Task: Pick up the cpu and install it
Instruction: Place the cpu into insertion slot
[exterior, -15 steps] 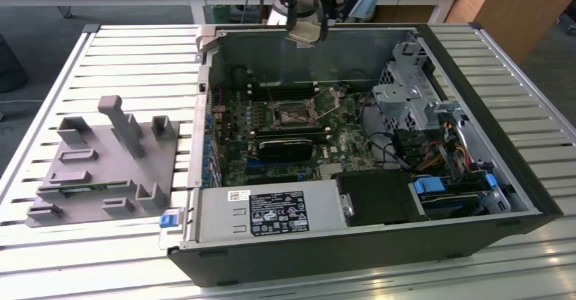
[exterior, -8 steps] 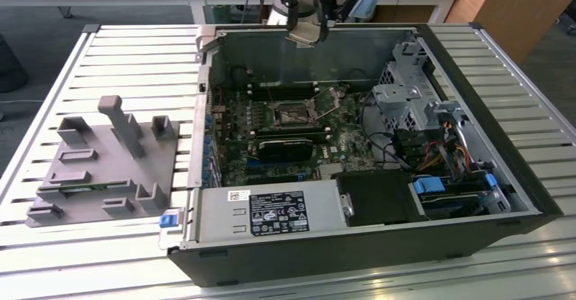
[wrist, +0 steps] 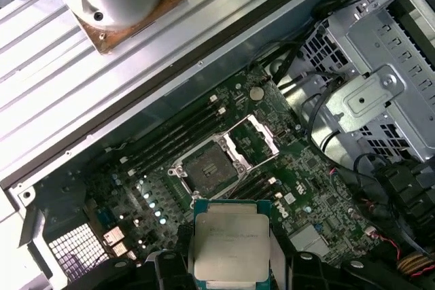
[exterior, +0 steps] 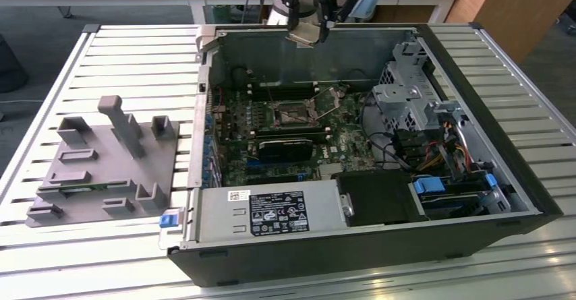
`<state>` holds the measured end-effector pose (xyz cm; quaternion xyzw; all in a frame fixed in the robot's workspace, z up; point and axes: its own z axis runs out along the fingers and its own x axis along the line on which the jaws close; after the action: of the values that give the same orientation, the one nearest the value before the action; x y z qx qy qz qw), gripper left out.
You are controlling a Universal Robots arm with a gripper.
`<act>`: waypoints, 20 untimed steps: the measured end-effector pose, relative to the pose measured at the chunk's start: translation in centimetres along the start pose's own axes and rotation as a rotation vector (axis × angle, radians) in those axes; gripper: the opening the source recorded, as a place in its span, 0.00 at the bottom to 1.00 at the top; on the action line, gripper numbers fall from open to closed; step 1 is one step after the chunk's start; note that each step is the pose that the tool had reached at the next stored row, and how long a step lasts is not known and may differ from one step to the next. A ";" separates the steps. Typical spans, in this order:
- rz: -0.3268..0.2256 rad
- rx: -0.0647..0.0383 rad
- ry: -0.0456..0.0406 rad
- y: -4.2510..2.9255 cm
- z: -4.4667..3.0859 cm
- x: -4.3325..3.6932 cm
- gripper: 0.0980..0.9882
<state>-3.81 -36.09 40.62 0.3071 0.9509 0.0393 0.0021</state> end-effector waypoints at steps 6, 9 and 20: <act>0.044 -0.001 -0.0034 -0.01 0.10 0.00 0.49; 0.081 -0.002 -0.0062 -0.02 0.17 0.00 0.49; 0.268 -0.005 -0.0209 -0.03 0.37 0.00 0.49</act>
<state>-3.82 -36.09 40.25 0.4317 0.9012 0.0384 0.0074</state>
